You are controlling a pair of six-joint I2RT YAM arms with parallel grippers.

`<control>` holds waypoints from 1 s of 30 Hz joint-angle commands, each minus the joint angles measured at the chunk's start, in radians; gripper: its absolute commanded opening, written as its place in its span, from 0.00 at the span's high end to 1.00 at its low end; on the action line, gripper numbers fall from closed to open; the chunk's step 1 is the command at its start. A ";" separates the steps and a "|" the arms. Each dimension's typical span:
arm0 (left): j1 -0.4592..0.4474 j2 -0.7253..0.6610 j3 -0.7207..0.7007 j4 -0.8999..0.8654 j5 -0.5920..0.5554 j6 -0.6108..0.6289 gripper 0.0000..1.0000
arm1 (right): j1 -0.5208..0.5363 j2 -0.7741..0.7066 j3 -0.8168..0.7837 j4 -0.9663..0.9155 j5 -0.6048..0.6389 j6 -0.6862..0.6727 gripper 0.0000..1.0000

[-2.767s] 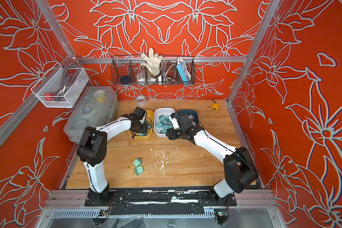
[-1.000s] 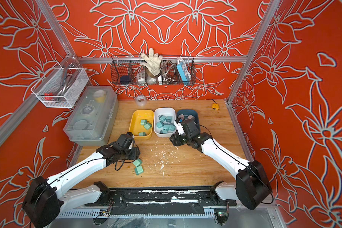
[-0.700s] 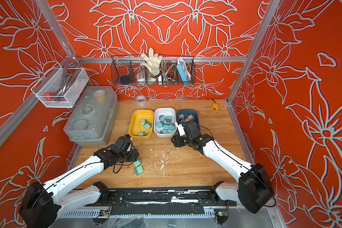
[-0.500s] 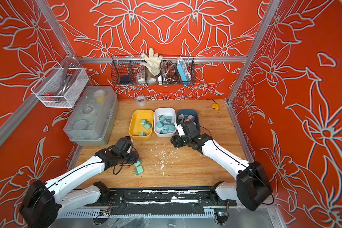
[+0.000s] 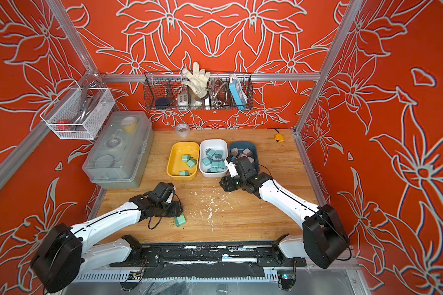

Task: Place the plugs by color into the storage box
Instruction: Pick up the plug from the center of the board.

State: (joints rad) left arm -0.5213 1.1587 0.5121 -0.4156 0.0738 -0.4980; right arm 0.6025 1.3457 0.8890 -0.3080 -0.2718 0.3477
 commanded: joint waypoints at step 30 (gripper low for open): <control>-0.006 -0.324 0.108 -0.120 -0.164 0.021 0.64 | 0.013 0.162 0.090 0.101 -0.071 0.071 0.37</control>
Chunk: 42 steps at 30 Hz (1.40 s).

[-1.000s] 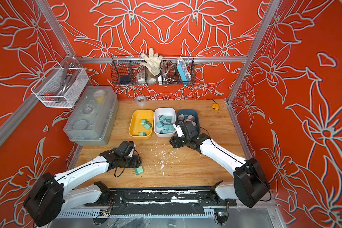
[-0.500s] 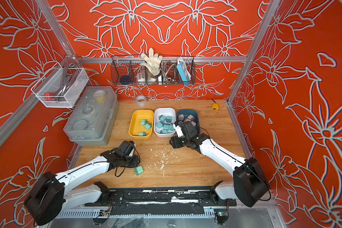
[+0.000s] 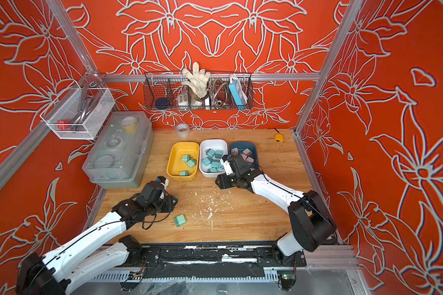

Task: Place the plugs by color into the storage box
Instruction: Pick up the plug from the center of the board, then place the plug in the storage box.

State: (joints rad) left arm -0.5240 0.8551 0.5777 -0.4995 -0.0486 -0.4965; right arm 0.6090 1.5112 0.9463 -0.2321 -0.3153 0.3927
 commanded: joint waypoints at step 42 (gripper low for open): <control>0.080 0.258 0.409 -0.038 -0.075 0.171 0.64 | 0.007 -0.287 -0.083 -0.027 0.201 -0.093 0.36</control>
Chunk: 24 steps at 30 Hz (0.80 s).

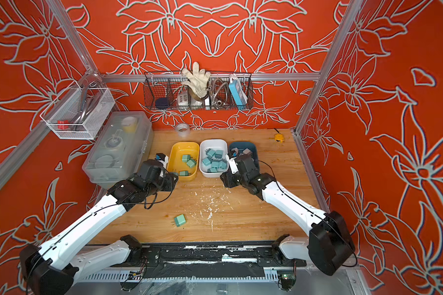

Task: Place the plugs by color into the storage box
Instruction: Place the plug in the storage box.

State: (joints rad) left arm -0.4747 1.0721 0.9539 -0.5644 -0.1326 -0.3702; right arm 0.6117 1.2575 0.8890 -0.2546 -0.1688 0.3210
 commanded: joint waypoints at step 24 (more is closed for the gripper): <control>0.174 0.576 0.217 0.170 0.067 0.055 0.36 | 0.003 -0.087 -0.094 0.055 0.093 -0.025 0.33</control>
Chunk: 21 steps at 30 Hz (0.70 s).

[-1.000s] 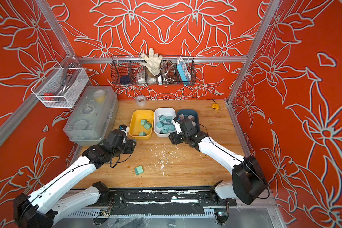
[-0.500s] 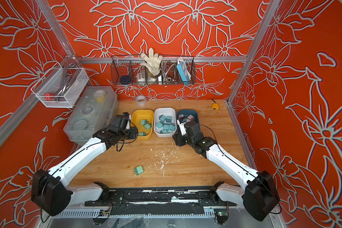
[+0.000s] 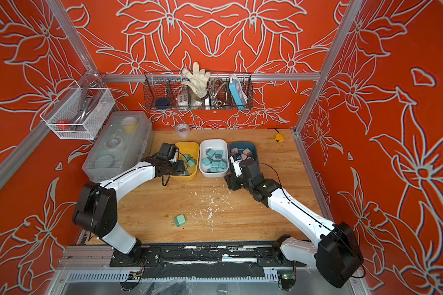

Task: Place the plugs by color into the storage box
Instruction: Place the plug in the storage box.

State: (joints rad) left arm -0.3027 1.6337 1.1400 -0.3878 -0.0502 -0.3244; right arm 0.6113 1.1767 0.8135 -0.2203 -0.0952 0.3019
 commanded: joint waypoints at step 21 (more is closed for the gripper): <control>0.001 -0.080 -0.073 0.027 -0.016 0.010 0.39 | 0.002 0.019 -0.028 0.043 0.004 0.002 0.32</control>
State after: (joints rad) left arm -0.3019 1.5719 1.0855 -0.3717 -0.0662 -0.3176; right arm 0.6113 1.1904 0.8040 -0.1936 -0.0959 0.3019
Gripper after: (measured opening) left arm 0.608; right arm 0.678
